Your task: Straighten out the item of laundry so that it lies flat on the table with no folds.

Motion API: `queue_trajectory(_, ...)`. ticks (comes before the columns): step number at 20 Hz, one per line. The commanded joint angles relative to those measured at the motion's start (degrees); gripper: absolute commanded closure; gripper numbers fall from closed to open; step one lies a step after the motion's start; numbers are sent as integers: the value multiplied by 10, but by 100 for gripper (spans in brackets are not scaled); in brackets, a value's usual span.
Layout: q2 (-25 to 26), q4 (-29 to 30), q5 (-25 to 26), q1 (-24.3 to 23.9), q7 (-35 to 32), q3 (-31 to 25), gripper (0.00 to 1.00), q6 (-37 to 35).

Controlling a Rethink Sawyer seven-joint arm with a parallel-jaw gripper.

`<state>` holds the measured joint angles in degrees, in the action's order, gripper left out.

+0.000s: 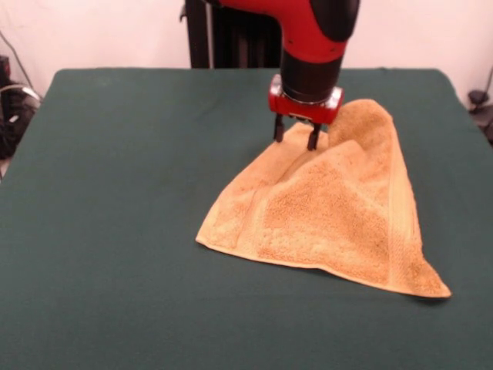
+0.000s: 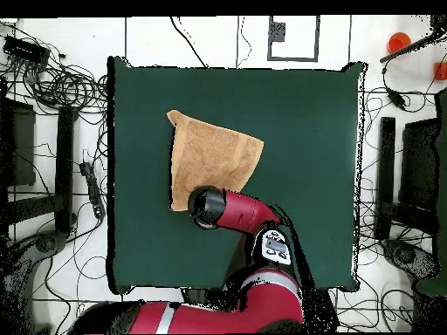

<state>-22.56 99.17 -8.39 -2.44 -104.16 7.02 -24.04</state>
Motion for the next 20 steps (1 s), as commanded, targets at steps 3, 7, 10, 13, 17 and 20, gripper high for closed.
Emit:
queue_trajectory(3,11,38,-33,10,-127,-52,0,23)
queue_trajectory(7,13,36,-36,12,-128,-51,0,19)
queue_trajectory(10,16,35,-38,16,-135,-47,0,23)
queue_trajectory(13,19,32,-39,24,-140,-43,0,24)
queue_trajectory(17,21,37,-48,30,-150,-48,0,35)
queue_trajectory(20,31,45,-53,19,-149,-67,0,62)
